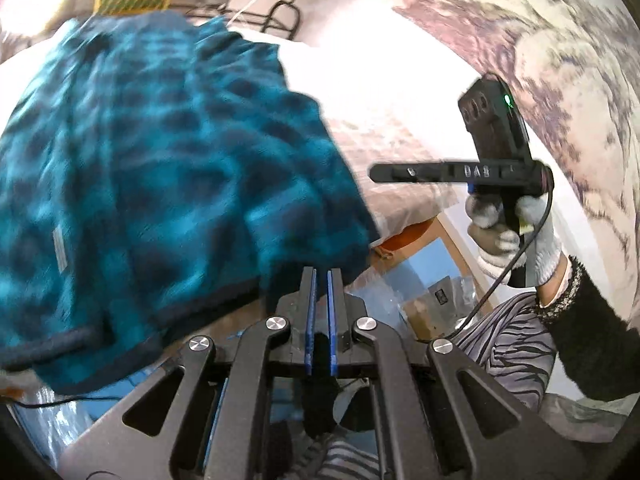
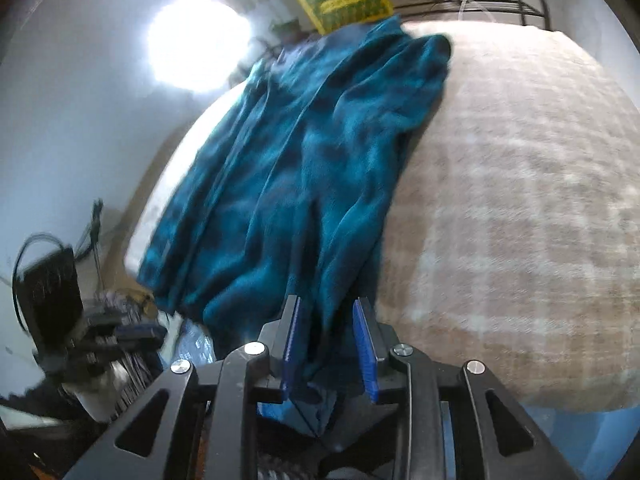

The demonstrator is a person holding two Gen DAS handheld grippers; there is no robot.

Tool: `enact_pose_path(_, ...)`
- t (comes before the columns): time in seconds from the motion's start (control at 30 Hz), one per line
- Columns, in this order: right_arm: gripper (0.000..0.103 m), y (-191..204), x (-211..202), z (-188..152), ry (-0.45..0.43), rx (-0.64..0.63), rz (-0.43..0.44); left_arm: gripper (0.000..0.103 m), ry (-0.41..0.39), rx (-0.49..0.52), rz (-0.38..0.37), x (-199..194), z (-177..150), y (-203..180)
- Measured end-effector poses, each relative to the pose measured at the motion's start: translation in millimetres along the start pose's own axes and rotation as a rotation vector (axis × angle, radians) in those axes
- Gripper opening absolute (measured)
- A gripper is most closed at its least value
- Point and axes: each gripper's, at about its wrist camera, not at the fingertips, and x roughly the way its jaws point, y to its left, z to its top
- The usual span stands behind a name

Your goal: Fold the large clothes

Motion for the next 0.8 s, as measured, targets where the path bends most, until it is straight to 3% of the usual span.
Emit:
enact_pose_path(0.03,0.032,-5,-7,1,-0.024,0.010,0.005,0.005,0.006,0.021,-0.006,10,4,-9)
enact_pose_path(0.07,0.037,-7,-13,2,-0.055,0.018,0.002,0.014,0.012,0.034,-0.015,12,2,-17)
enact_pose_path(0.1,0.038,-10,-21,4,-0.086,0.025,-0.001,0.030,0.015,0.048,-0.017,19,4,-23)
enact_pose_path(0.17,0.038,-17,-37,5,-0.144,0.037,-0.007,0.044,0.026,0.077,-0.011,39,9,-39)
enact_pose_path(0.3,0.038,-42,-65,8,-0.241,0.116,0.003,0.046,0.051,0.175,0.090,82,18,-64)
enact_pose_path(0.47,0.038,-69,-86,13,-0.317,0.184,0.028,0.057,0.108,0.153,0.177,127,28,-71)
enact_pose_path(0.57,0.040,-76,-89,20,-0.340,0.190,0.066,0.060,0.094,0.145,0.217,135,28,-71)
enact_pose_path(0.63,0.042,-82,-88,24,-0.351,0.189,0.080,0.060,0.086,0.169,0.235,137,26,-75)
enact_pose_path(0.67,0.043,-86,-84,29,-0.354,0.202,0.092,0.054,0.078,0.187,0.247,138,26,-73)
enact_pose_path(0.7,0.043,-91,-82,31,-0.353,0.214,0.104,0.039,0.067,0.200,0.263,138,25,-73)
enact_pose_path(0.73,0.043,-96,-79,36,-0.349,0.228,0.119,0.033,0.059,0.205,0.274,138,26,-71)
enact_pose_path(0.8,0.043,-103,-66,50,-0.339,0.250,0.135,0.014,0.053,0.146,0.230,130,31,-59)
